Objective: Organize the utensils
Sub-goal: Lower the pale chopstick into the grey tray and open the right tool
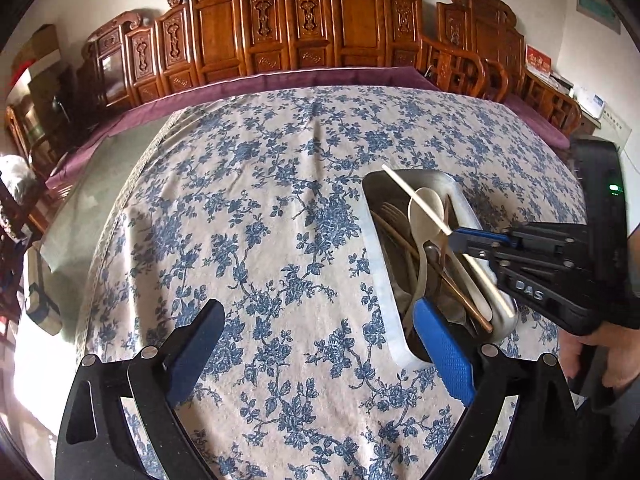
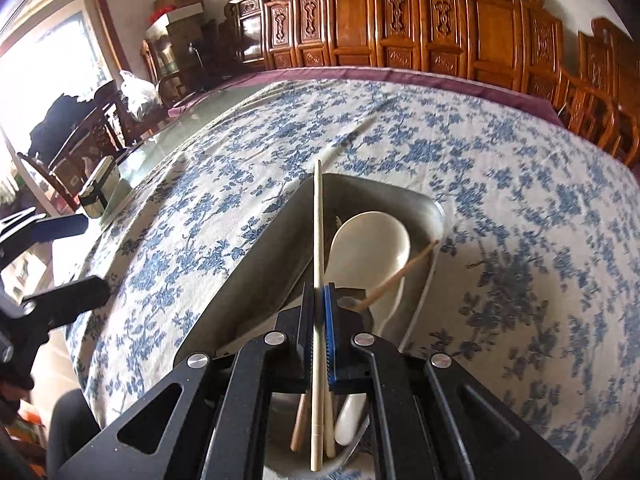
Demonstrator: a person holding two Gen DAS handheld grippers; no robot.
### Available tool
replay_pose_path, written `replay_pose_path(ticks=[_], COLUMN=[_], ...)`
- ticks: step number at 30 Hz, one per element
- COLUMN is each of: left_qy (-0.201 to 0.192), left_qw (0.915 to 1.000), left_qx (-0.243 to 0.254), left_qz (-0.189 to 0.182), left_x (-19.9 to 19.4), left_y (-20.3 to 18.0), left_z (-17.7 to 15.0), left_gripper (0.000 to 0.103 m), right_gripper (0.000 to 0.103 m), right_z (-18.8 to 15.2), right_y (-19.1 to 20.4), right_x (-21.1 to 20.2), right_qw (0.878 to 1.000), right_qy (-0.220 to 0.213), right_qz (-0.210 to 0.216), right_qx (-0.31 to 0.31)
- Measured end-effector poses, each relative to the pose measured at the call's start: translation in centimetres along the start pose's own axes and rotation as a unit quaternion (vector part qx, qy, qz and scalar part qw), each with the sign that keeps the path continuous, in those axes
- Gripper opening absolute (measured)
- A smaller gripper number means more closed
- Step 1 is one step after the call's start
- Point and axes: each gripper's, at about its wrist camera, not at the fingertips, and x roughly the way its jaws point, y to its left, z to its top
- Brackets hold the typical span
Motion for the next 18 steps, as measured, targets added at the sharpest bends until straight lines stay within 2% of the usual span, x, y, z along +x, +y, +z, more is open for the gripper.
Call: replay_pose_path(ticks=[9,18], left_qy=[0.001,0.004], left_qw=[1.0000,1.0000], left_qx=[0.001,0.005], left_qz=[-0.001,0.003], left_x=[0.2,0.2], left_y=[-0.1,-0.6], left_z=[0.0,0.2], left_gripper=[0.092,0.092], right_gripper=[0.006,0.007], right_z=[-0.5,-0.8], right_y=[-0.4,-0.6], right_x=[2.7,1.4], right_qw=[0.999,0.999], right_qy=[0.026,0.008], right_qz=[0.019,0.035], right_qx=[0.024,0.023])
